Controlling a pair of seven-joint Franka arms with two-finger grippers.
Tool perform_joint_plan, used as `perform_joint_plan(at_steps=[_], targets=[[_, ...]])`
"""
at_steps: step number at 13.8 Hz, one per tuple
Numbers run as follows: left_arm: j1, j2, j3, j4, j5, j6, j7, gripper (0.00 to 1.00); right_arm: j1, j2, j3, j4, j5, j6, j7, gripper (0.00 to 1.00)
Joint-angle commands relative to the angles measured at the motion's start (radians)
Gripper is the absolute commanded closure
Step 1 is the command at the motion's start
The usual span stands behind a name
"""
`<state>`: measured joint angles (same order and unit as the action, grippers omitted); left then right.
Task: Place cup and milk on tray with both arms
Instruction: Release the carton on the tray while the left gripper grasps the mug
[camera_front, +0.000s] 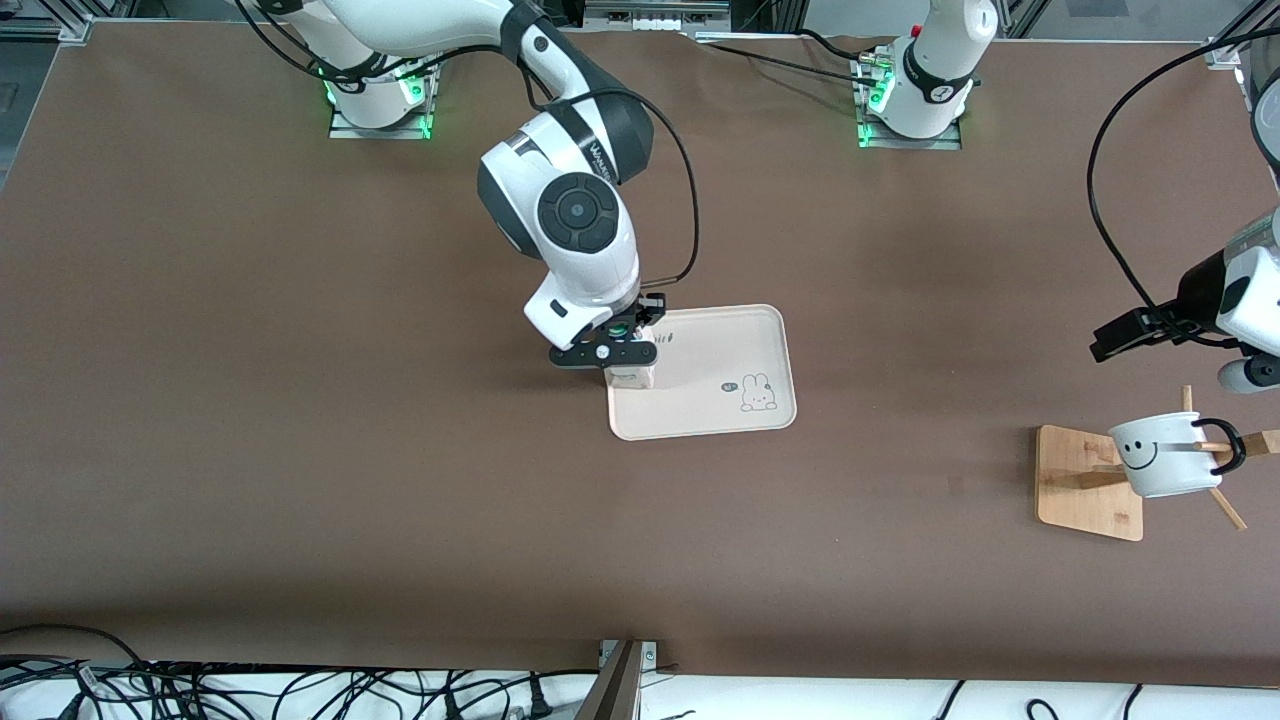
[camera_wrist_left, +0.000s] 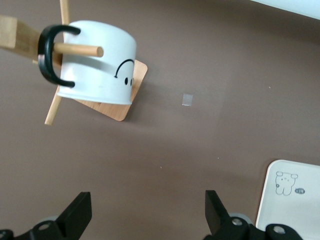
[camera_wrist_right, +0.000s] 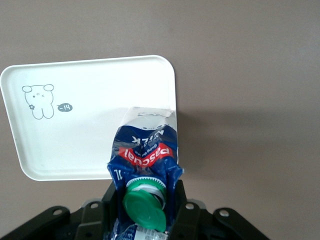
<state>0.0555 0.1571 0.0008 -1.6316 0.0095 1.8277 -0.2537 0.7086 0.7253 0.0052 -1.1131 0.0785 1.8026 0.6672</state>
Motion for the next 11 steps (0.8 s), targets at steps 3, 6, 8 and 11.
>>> perform_joint_plan(at_steps=[3, 6, 8, 11], targets=[[0.041, -0.166, -0.007, -0.334, -0.006, 0.382, -0.059, 0.00, 0.028, 0.029, -0.008, 0.030, 0.007, 0.000, -0.018, 0.53], [0.078, -0.182, -0.011, -0.470, -0.008, 0.675, -0.059, 0.00, 0.028, 0.040, -0.008, 0.029, 0.004, 0.001, -0.034, 0.53], [0.089, -0.145, -0.013, -0.557, -0.022, 0.951, -0.061, 0.00, 0.026, 0.045, -0.010, 0.029, 0.004, 0.001, -0.038, 0.53], [0.093, -0.074, -0.015, -0.554, -0.072, 1.090, -0.062, 0.00, 0.026, 0.052, -0.010, 0.029, 0.003, 0.001, -0.049, 0.51]])
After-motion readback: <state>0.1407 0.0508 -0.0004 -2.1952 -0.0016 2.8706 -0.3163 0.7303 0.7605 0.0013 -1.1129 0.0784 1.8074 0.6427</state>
